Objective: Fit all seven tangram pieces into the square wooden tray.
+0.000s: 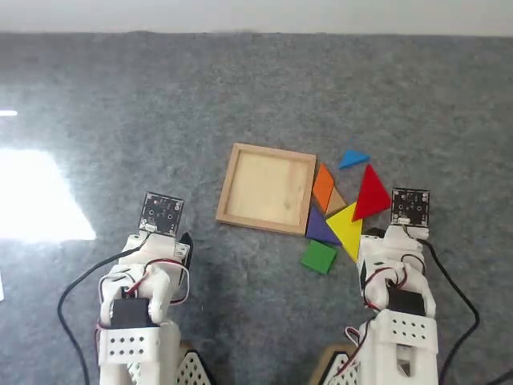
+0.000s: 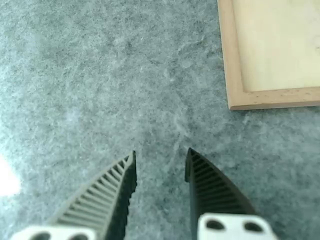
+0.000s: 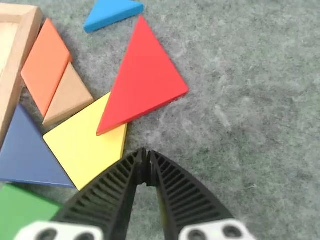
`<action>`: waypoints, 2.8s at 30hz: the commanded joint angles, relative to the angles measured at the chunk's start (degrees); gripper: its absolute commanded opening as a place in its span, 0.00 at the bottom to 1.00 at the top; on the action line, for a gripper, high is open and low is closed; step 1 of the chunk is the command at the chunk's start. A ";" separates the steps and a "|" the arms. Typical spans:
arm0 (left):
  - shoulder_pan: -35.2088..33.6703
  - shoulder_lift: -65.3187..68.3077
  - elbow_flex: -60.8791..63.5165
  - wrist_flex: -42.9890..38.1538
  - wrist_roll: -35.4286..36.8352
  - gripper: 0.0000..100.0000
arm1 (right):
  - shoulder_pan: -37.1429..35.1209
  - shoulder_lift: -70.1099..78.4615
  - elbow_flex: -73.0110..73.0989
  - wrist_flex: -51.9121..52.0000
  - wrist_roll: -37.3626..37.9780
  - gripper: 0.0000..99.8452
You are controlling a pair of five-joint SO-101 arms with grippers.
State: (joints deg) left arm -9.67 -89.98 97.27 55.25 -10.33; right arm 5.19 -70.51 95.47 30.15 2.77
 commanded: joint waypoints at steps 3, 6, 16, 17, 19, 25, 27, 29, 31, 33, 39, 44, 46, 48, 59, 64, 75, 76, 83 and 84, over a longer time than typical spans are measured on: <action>-0.35 -0.88 -0.48 0.00 -0.79 0.15 | -0.40 -1.01 0.70 -0.22 -0.44 0.01; -0.35 -0.88 -0.48 0.00 -0.79 0.15 | -0.40 -1.01 0.70 -0.22 -0.44 0.01; -0.35 -0.88 -0.48 0.00 -0.79 0.15 | 6.64 -1.01 -5.98 -2.59 5.45 0.01; -0.35 -0.88 -0.48 0.00 -0.79 0.15 | 8.66 -0.48 -9.32 -0.75 8.35 0.01; -0.35 -0.88 -0.48 0.00 -0.79 0.15 | 9.36 -0.31 -18.20 9.71 11.60 0.01; -0.35 -0.88 -0.48 0.00 -0.79 0.15 | -5.32 1.54 -42.37 29.05 6.77 0.01; -0.35 -0.88 -0.48 0.00 -0.79 0.15 | -8.40 6.55 -45.89 29.85 6.59 0.01; -0.35 -0.88 -0.48 0.00 -0.79 0.15 | -9.54 14.29 -47.82 29.58 5.19 0.01; -0.35 -0.88 -0.48 0.00 -0.79 0.15 | -9.27 23.43 -49.58 27.03 2.02 0.01; -0.35 -0.88 -0.48 0.00 -0.79 0.15 | -8.13 32.92 -52.57 24.13 -1.58 0.01; -0.35 -0.88 -0.48 0.00 -0.79 0.15 | -8.22 60.97 -66.90 19.56 -6.86 0.01; -0.35 -0.88 -0.48 0.00 -0.79 0.15 | -7.96 79.08 -79.91 21.49 -5.19 0.01; -0.35 -0.88 -0.48 0.00 -0.79 0.15 | -7.96 82.68 -82.81 24.04 -5.19 0.03; -0.35 -0.88 -0.48 0.00 -0.79 0.15 | -7.87 83.21 -83.78 27.30 -6.24 0.12; -0.35 -0.88 -0.48 0.00 -0.79 0.15 | -7.87 80.22 -78.86 27.30 -10.02 0.26; -0.35 -0.88 -0.48 0.00 -0.79 0.15 | -6.29 79.87 -78.42 26.77 -9.32 0.25; -0.35 -0.88 -0.48 0.00 -0.79 0.15 | -2.33 91.30 -86.15 29.05 -8.88 0.24; -0.35 -0.88 -0.48 0.00 -0.79 0.15 | -2.33 91.47 -86.51 29.14 -8.79 0.24; -0.35 -0.88 -0.48 0.00 -0.79 0.15 | -3.47 92.00 -86.59 30.90 -5.36 0.24; -0.35 -0.88 -0.48 0.00 -0.79 0.15 | -4.09 92.18 -86.51 30.99 -5.36 0.24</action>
State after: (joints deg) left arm -9.67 -89.98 97.27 55.25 -10.33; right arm 2.20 20.57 10.11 59.69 -3.91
